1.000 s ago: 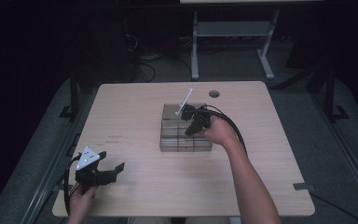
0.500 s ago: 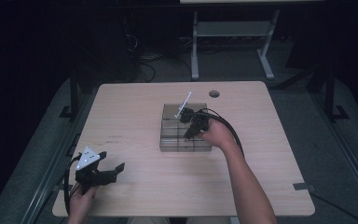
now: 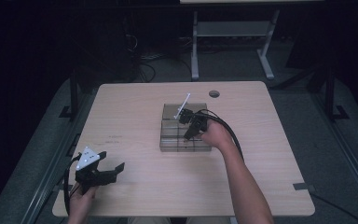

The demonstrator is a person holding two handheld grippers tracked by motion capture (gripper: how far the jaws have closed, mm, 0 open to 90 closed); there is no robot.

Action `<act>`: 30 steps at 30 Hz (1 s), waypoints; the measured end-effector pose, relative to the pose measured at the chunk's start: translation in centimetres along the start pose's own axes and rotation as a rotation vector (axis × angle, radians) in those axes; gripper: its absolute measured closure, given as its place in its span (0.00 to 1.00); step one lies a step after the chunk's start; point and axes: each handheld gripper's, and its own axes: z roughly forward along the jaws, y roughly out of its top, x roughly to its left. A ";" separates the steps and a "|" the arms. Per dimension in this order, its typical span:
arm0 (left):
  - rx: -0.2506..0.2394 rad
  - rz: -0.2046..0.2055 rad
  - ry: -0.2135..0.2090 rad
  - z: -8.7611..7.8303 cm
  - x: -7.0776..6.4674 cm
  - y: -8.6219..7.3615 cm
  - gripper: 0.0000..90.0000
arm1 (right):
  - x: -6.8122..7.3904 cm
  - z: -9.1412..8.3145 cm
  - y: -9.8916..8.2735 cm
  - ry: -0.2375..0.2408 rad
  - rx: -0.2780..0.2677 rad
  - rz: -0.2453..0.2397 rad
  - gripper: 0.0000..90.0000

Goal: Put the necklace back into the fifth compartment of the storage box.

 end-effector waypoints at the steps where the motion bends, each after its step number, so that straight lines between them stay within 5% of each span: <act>1: 0.002 0.001 0.002 0.0 0.1 0.0 0.14 | 0.0 0.1 0.0 0.004 -0.002 0.002 0.97; 22: 0.003 -0.002 -0.002 0.3 0.0 0.1 0.14 | -0.8 2.2 -0.4 0.026 0.004 0.023 0.97; 30: -0.001 -0.007 0.000 0.3 0.1 0.1 0.14 | -0.9 1.7 -0.7 0.039 -0.023 0.030 0.93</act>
